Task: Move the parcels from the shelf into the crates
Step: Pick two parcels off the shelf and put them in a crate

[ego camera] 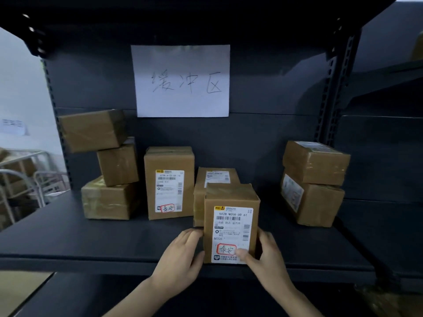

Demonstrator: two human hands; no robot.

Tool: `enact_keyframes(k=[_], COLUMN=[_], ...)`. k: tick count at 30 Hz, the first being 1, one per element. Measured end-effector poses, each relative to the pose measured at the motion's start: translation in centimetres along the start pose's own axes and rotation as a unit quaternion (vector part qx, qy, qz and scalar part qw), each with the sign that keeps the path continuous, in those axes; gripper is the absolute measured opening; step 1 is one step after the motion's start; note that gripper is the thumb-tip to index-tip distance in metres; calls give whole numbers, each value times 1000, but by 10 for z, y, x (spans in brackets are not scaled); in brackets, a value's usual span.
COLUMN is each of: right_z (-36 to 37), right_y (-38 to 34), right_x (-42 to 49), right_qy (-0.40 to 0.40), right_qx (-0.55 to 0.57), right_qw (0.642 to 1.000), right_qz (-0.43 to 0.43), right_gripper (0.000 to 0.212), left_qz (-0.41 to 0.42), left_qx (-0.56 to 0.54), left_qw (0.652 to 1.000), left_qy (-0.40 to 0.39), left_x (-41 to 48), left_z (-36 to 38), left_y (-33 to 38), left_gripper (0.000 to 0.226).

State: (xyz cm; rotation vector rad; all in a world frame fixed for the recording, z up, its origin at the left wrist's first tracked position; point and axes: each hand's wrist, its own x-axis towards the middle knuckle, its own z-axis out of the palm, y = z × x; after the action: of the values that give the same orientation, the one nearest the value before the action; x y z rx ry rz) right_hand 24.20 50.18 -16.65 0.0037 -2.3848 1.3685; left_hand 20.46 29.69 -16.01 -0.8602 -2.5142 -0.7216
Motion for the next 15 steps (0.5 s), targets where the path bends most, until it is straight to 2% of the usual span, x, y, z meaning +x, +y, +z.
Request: enact_keyframes(k=[5, 11, 15], right_z=[35, 81, 109], right_y=[-16, -35, -52], right_x=[7, 20, 34], right_qy=[-26, -65, -102], right_qx=[-4, 22, 32], right_qw=[1000, 996, 994], right_qz=[-16, -53, -37], right_gripper=[47, 48, 52], left_qz=[-66, -131, -186], left_qx=[-60, -116, -135], left_qw=[995, 979, 965], left_qy=[34, 107, 127], left_x=[-15, -30, -28], left_z=[-14, -33, -50], left_y=[-25, -57, -77], left_gripper=[31, 24, 20])
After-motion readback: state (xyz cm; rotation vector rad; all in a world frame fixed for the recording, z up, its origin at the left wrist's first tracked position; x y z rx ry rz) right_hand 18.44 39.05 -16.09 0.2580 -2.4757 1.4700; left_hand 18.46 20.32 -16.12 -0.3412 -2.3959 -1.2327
